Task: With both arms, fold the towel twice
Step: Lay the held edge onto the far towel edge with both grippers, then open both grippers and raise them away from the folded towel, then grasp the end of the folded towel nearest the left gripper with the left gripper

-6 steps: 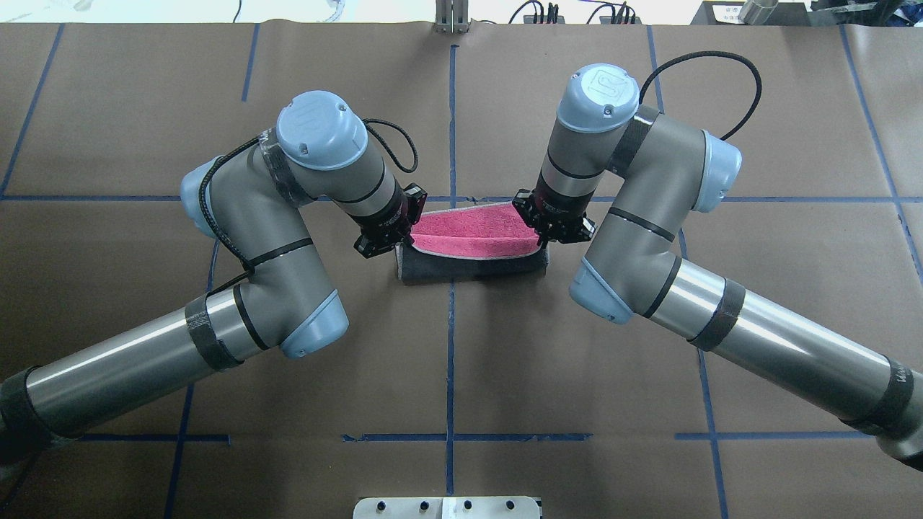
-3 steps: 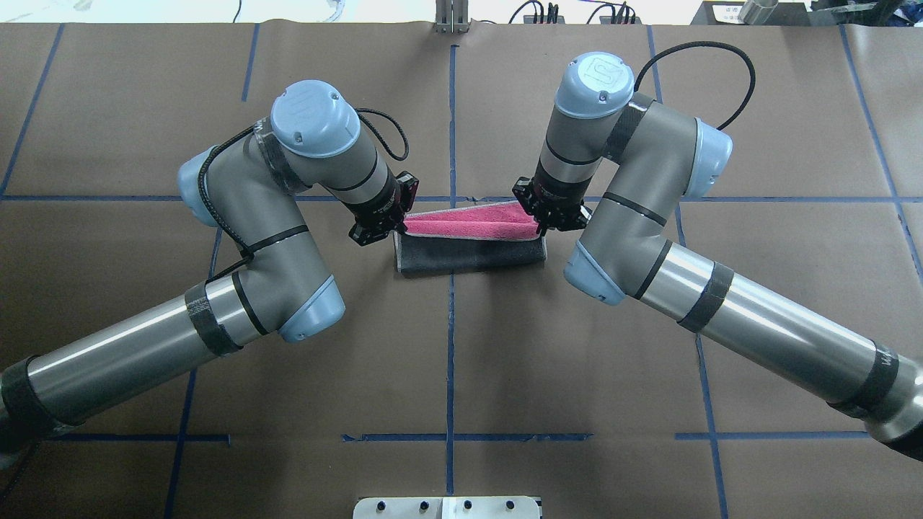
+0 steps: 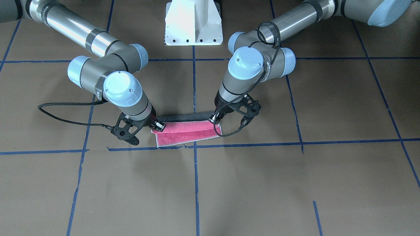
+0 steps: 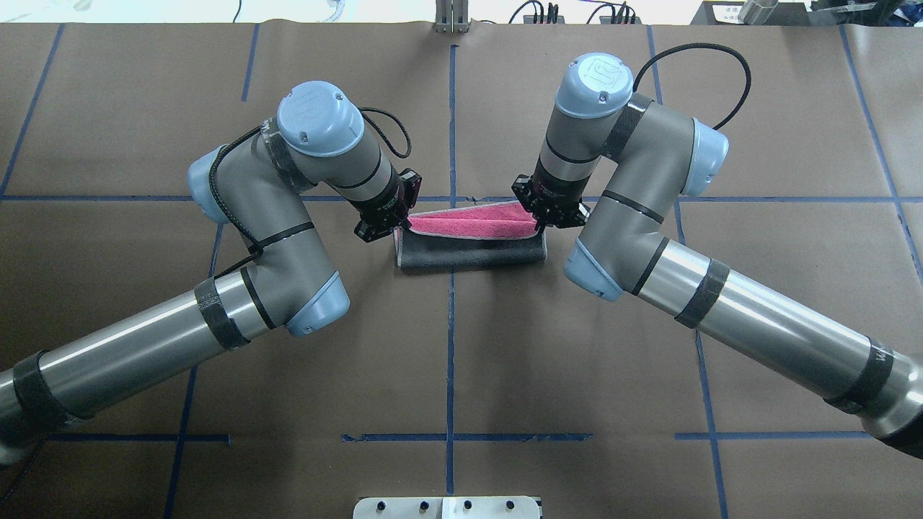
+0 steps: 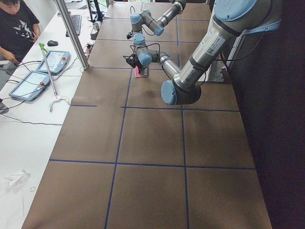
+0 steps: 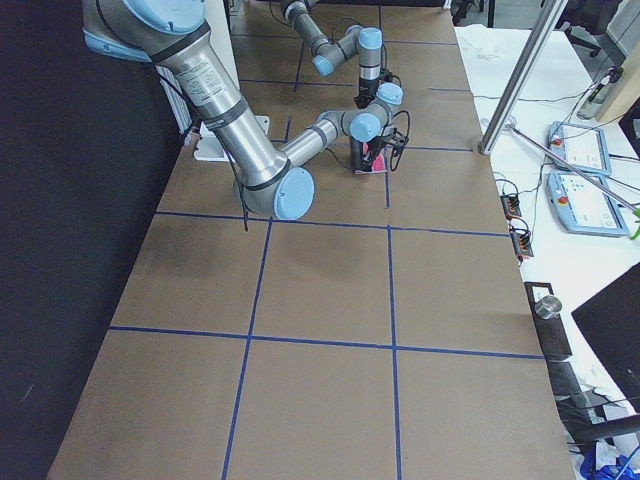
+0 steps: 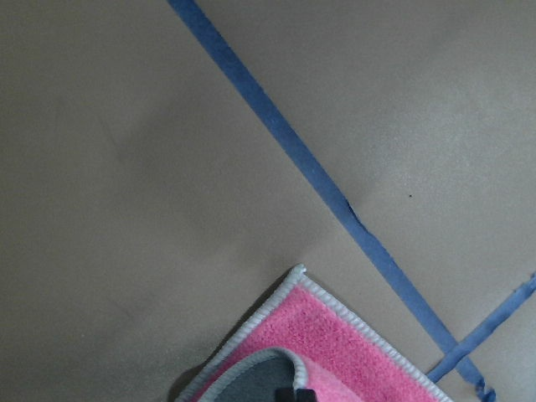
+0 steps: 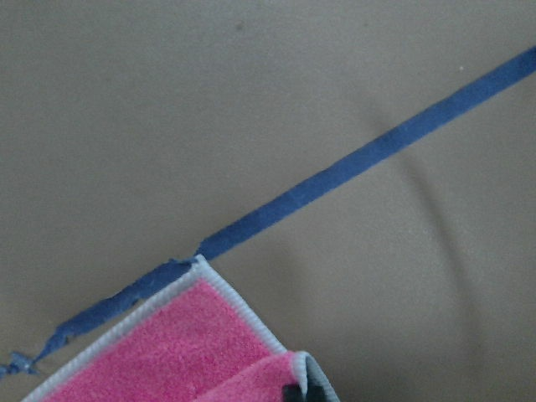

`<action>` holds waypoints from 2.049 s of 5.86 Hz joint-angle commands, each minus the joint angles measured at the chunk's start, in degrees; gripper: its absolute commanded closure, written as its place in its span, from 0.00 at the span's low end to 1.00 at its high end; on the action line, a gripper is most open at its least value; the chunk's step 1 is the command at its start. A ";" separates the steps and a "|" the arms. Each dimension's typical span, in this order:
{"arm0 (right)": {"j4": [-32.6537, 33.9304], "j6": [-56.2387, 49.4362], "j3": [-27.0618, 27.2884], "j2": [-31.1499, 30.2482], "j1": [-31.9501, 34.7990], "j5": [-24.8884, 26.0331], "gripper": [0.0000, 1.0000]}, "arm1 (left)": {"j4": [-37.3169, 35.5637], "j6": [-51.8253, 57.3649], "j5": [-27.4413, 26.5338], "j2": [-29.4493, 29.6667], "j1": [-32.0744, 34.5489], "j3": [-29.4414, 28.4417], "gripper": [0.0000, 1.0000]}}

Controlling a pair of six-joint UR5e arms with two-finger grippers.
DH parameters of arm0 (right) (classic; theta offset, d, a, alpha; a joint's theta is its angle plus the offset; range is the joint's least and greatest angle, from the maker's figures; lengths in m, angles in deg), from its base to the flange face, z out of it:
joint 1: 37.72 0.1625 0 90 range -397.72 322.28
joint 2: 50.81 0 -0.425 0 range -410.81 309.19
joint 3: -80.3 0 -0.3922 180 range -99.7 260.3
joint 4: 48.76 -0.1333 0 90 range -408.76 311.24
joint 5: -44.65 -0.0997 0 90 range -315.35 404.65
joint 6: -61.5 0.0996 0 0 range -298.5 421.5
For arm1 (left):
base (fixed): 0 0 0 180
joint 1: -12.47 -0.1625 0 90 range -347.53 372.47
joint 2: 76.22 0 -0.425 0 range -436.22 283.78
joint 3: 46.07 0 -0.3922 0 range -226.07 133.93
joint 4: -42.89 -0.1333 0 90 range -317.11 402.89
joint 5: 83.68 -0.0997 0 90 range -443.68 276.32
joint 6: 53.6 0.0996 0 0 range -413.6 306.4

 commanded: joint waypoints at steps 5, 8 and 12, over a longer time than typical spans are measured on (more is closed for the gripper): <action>0.51 -9.64 -0.05 -2.90 9.78 -0.09 0.00 | 0.83 11.01 0.76 -5.46 3.95 4.93 0.00; 0.43 -25.02 7.73 -13.69 15.78 -2.81 0.00 | 1.01 24.30 3.21 -13.57 4.05 13.92 0.00; -0.01 -26.30 11.56 -19.53 15.43 -1.94 0.00 | 4.32 24.86 -1.68 -7.89 -3.49 6.68 0.08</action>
